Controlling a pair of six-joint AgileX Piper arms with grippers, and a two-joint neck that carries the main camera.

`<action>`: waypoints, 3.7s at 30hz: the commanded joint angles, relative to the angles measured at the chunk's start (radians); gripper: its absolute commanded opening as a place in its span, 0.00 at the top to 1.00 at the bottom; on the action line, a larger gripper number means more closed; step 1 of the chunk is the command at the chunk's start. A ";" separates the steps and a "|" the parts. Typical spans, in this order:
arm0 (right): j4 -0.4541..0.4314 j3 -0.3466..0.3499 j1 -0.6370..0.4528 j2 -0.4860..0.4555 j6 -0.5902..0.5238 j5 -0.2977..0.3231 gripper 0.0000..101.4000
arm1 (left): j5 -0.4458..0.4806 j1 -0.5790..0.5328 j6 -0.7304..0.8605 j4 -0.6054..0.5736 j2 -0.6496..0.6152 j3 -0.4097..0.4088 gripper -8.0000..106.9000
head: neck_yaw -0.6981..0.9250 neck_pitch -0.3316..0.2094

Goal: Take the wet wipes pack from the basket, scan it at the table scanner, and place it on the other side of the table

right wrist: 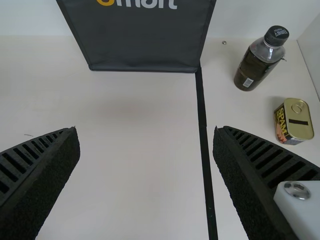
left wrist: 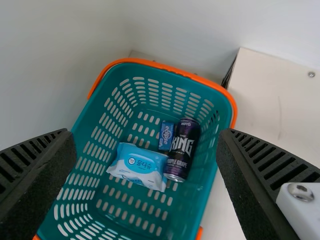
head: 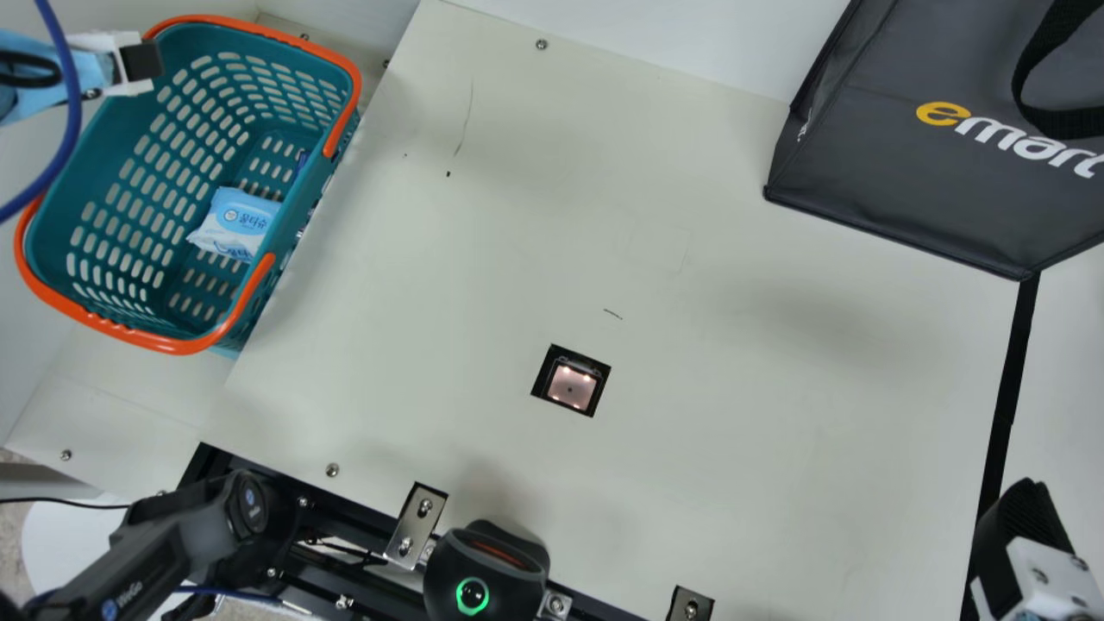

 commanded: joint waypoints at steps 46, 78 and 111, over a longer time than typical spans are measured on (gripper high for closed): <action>0.000 0.000 0.000 0.000 0.000 0.000 0.06 | -0.143 -0.008 0.315 0.082 0.577 0.046 0.15 | 0.004 -0.027; 0.000 0.000 0.000 0.000 0.000 0.000 0.06 | -0.314 0.018 -0.066 0.058 0.538 0.257 0.15 | 0.004 -0.027; 0.000 0.000 0.000 0.000 0.000 0.000 0.06 | -0.429 -0.059 -1.104 0.300 0.663 0.264 0.15 | 0.004 -0.027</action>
